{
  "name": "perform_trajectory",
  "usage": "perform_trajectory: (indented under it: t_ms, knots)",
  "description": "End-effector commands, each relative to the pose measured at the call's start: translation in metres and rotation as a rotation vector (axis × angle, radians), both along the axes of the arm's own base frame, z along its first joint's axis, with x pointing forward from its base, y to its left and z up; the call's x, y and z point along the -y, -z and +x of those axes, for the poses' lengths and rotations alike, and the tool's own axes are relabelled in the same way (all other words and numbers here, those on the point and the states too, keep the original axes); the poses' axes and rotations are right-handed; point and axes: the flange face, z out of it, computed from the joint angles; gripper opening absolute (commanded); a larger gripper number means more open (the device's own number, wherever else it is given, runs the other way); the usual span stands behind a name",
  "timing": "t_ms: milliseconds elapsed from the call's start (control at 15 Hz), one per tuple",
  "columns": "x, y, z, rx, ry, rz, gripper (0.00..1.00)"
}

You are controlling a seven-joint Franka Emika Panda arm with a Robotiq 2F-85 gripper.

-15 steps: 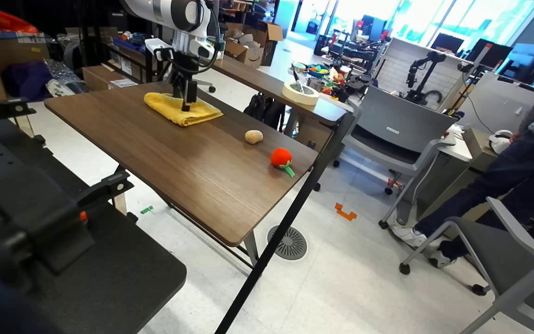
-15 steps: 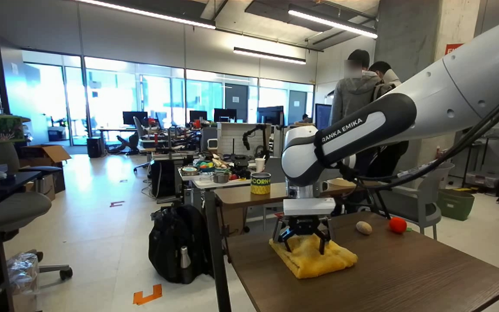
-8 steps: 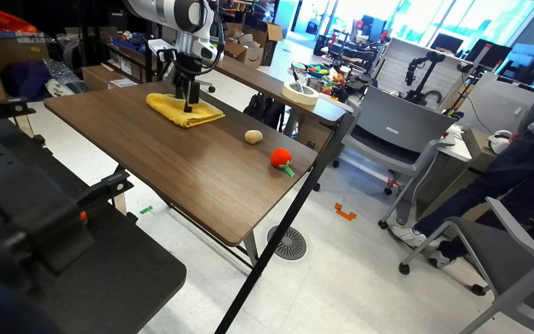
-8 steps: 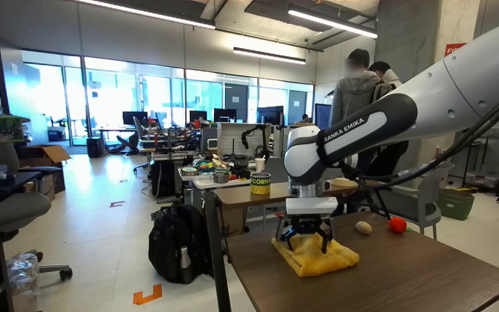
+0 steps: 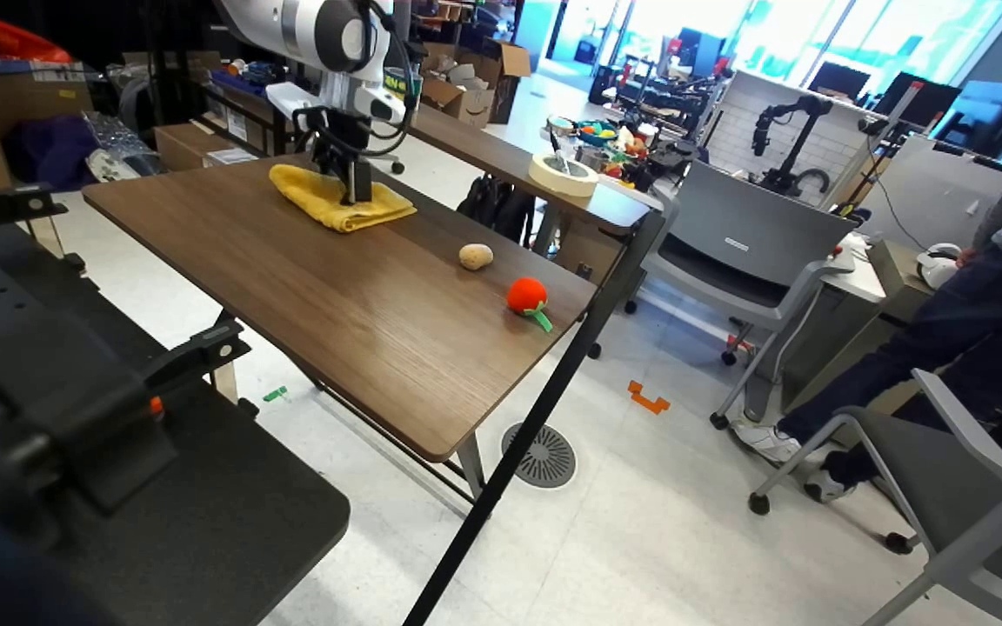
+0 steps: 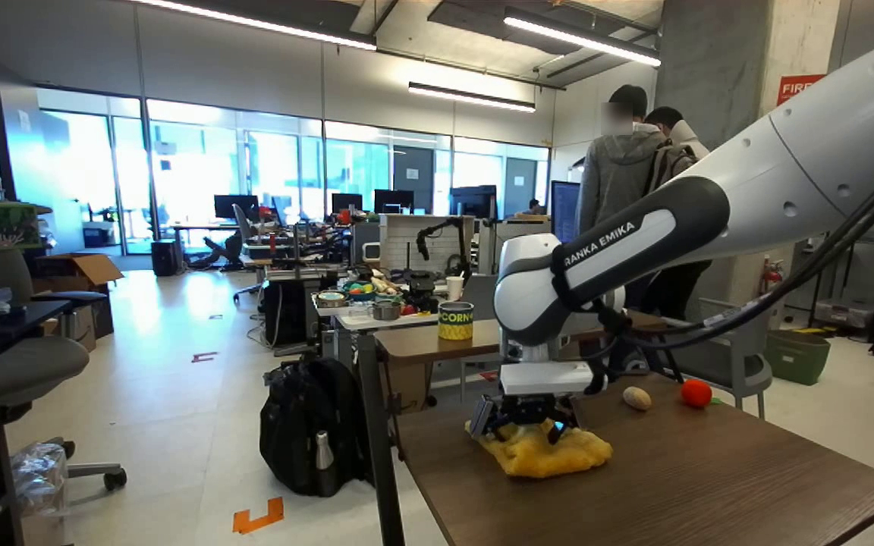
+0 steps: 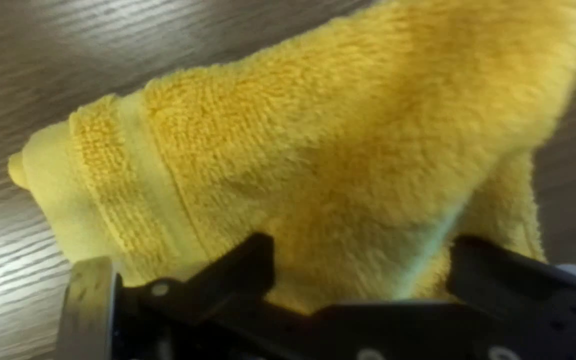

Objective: Use the towel to clean the table and move the toys to the left

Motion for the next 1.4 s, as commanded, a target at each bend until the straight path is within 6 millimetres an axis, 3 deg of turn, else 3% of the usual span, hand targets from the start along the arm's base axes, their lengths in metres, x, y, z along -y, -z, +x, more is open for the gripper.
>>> perform_trajectory:
  t_ms: [0,400,667,867,1000,1133,1267,1333]
  knots:
    - [-0.025,0.047,-0.030,0.061,-0.186,-0.016,1.00]
    - [-0.071,0.027,-0.072,0.026,-0.468,0.007,1.00]
    - [-0.102,0.013,-0.114,-0.028,-0.659,0.019,1.00]
    - [-0.111,0.005,-0.152,-0.111,-0.779,0.036,1.00]
    - [-0.103,0.003,-0.166,-0.093,-0.764,-0.001,1.00]
    - [-0.075,-0.001,-0.168,-0.013,-0.611,-0.037,1.00]
    - [-0.028,-0.002,-0.170,0.028,-0.495,-0.048,1.00]
    - [-0.002,0.007,-0.162,0.037,-0.440,-0.063,1.00]
